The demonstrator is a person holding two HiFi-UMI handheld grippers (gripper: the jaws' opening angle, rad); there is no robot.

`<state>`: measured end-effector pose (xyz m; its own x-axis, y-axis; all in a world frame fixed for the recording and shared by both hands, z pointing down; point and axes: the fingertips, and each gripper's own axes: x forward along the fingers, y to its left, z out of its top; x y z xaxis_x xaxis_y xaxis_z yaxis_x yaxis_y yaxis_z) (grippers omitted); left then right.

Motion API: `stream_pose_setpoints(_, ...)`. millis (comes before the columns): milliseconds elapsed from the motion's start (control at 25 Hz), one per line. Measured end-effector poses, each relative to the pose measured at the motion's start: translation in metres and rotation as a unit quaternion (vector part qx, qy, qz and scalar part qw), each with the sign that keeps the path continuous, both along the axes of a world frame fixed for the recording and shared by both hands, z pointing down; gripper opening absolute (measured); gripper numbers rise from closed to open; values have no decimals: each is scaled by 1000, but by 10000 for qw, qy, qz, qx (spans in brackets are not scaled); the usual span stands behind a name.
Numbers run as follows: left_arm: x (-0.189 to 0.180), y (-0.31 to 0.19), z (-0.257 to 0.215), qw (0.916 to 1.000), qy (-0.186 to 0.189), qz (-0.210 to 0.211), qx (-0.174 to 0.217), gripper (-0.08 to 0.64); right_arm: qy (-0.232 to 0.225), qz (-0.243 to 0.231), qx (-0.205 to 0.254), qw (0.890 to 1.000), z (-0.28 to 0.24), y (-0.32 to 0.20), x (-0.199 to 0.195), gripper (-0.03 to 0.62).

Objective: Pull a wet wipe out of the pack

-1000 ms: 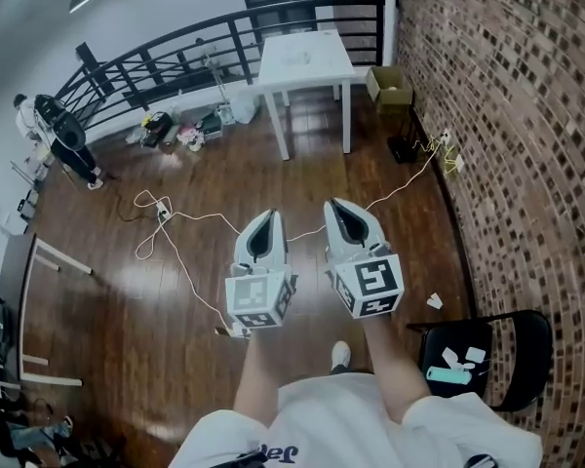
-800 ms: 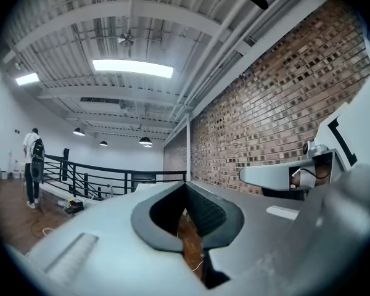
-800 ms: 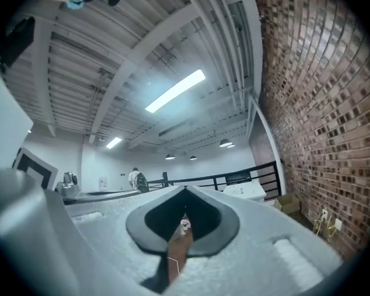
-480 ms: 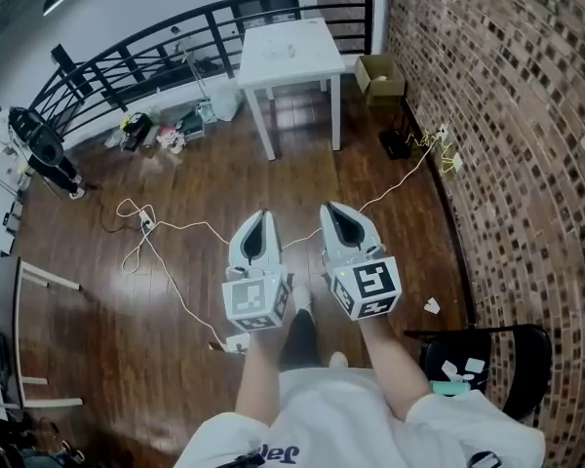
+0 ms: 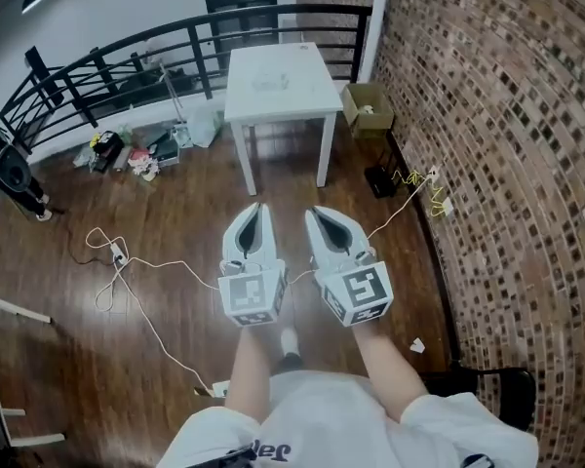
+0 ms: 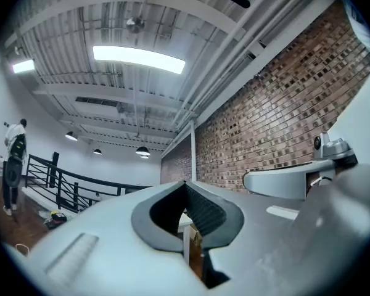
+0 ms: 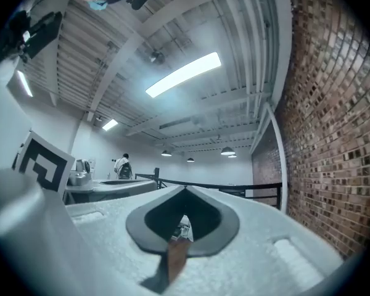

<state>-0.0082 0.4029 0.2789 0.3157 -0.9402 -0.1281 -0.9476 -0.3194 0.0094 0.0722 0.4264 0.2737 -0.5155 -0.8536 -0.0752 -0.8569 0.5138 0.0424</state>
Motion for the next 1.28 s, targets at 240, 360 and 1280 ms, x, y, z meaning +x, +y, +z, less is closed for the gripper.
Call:
stream_pose_setpoints(240,-44,-75,1,9987,483,16,-190,15,164,136,-241,9995,19,-73,-27,-9)
stream_pose_setpoints(360,-44,-101,13,9990,360,110,-256,15,95,188,-359,9991,27,-103,-25,-9)
stream_pose_setpoints(1280,-30,-474,31,9981,-305,-377,-385,16,-678,-78,-743,9949,44,-509,7,-9)
